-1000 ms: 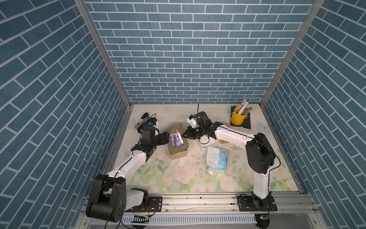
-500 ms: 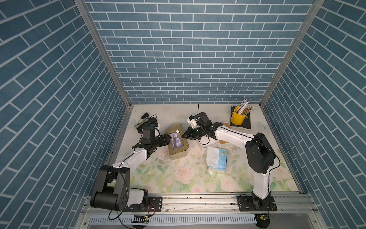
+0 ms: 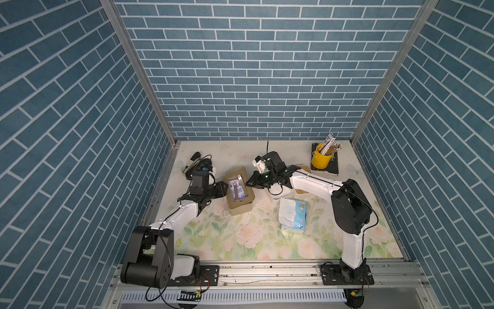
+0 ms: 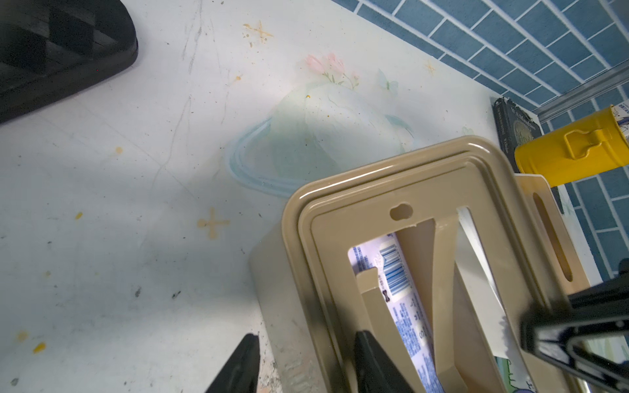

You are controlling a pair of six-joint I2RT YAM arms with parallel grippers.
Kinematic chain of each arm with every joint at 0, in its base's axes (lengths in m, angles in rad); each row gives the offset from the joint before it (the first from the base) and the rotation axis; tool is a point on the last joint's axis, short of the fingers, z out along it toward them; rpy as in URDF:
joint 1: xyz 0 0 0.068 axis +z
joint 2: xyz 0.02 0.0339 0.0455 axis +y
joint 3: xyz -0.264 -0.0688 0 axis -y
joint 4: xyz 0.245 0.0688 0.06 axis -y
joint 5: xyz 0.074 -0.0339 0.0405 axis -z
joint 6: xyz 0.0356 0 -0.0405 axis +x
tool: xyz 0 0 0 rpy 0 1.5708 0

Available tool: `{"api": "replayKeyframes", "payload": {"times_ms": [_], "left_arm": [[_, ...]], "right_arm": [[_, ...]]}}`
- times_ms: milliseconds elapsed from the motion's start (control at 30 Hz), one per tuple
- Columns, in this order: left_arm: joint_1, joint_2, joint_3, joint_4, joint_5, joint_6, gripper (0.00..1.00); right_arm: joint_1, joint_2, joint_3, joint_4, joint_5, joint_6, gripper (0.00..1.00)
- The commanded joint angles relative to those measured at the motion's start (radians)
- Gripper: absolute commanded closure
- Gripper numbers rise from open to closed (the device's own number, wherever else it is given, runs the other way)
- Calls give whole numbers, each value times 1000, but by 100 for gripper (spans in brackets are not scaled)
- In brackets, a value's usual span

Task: Put the tissue paper into the tissue box
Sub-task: Close the box lid on the tissue box.

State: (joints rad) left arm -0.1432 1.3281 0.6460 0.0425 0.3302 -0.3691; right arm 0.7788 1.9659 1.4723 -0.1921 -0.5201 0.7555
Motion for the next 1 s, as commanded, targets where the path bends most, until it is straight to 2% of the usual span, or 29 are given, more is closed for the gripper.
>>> {"api": "replayKeyframes", "payload": {"times_ms": [0, 167, 400, 633, 767, 967], "left_arm": [[2, 2, -12, -35, -13, 10, 55], [2, 21, -22, -23, -18, 10, 59], [1, 34, -29, -27, -43, 17, 63], [2, 49, -31, -23, -56, 20, 63], [2, 48, -32, -22, -62, 20, 63], [2, 46, -33, -23, -66, 21, 63]], "right_arm": [[11, 27, -24, -6, -2, -8, 100], [12, 32, -26, -1, -14, -11, 99], [22, 37, -8, -41, 13, -51, 71], [26, 9, 45, -163, 106, -147, 49], [25, -21, 87, -257, 181, -214, 45], [15, -85, 156, -382, 305, -302, 44]]}}
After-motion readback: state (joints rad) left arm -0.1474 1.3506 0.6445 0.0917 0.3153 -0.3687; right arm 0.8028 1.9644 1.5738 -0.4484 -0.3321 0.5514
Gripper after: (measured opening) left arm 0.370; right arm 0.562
